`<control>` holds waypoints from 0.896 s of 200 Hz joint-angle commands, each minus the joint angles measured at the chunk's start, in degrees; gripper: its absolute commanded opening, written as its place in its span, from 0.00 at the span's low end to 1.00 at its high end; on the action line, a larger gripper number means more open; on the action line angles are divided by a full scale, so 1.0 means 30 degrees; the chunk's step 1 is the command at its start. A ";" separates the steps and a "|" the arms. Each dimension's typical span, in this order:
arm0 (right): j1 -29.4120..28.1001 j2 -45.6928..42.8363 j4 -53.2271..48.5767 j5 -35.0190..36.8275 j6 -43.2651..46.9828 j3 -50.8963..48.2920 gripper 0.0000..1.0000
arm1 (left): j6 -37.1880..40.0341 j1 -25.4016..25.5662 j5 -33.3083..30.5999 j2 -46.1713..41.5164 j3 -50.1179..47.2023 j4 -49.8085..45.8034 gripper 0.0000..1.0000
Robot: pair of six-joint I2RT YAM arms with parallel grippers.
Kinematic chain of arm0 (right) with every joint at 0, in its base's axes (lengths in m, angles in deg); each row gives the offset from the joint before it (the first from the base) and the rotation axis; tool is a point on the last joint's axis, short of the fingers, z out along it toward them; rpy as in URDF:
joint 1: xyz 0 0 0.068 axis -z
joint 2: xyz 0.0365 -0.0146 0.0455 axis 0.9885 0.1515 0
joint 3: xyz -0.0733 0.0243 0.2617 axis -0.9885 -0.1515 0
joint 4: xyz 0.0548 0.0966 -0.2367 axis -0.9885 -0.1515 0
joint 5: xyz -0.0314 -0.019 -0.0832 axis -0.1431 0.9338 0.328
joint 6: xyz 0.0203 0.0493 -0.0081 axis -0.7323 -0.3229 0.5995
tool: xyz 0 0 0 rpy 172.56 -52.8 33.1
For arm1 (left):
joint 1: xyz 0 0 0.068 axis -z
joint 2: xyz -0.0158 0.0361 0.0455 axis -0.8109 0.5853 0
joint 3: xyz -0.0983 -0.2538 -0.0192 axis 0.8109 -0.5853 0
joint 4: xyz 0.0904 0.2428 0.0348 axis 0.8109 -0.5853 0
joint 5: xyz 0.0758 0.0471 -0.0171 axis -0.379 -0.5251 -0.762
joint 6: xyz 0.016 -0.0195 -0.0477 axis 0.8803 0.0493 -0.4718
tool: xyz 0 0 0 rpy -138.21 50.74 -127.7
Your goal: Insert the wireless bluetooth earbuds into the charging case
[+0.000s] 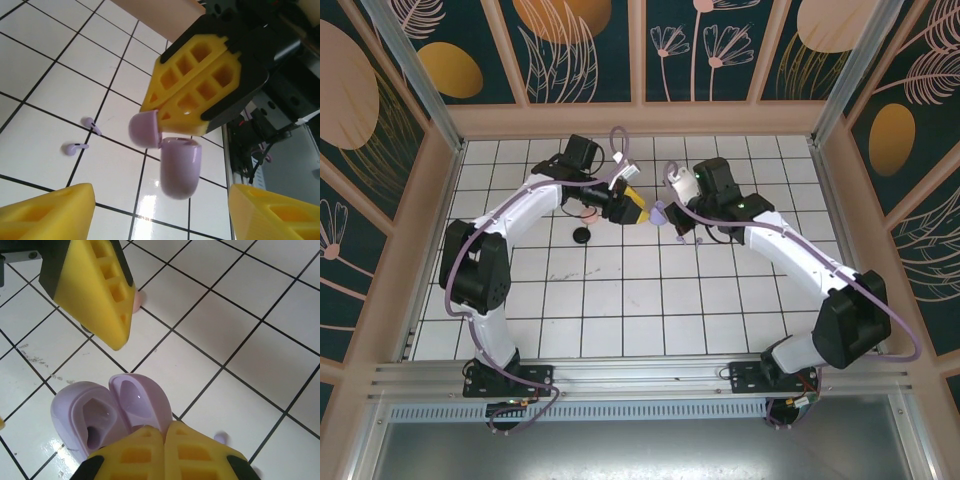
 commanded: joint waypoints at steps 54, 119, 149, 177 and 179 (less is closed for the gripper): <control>-0.0978 0.0998 -0.0613 0.0294 0.0277 0.1700 0.00 | 0.1571 0.0536 0.1030 0.0783 0.0673 -0.1818 0.69; -0.1287 0.1328 -0.0783 0.0587 0.0302 0.2054 0.00 | 0.1694 0.0615 0.0993 0.0874 0.0707 -0.1696 0.62; -0.1295 0.1294 -0.0928 0.0689 0.0317 0.2086 0.00 | 0.1746 0.0596 0.0971 0.0830 0.0760 -0.1609 0.56; -0.1313 0.1236 -0.0967 0.0763 0.0313 0.2023 0.00 | 0.1776 0.0596 0.1026 0.0889 0.0834 -0.1620 0.46; -0.1318 0.1240 -0.0968 0.0763 0.0316 0.2015 0.00 | 0.1791 0.0596 0.1051 0.0885 0.0842 -0.1609 0.46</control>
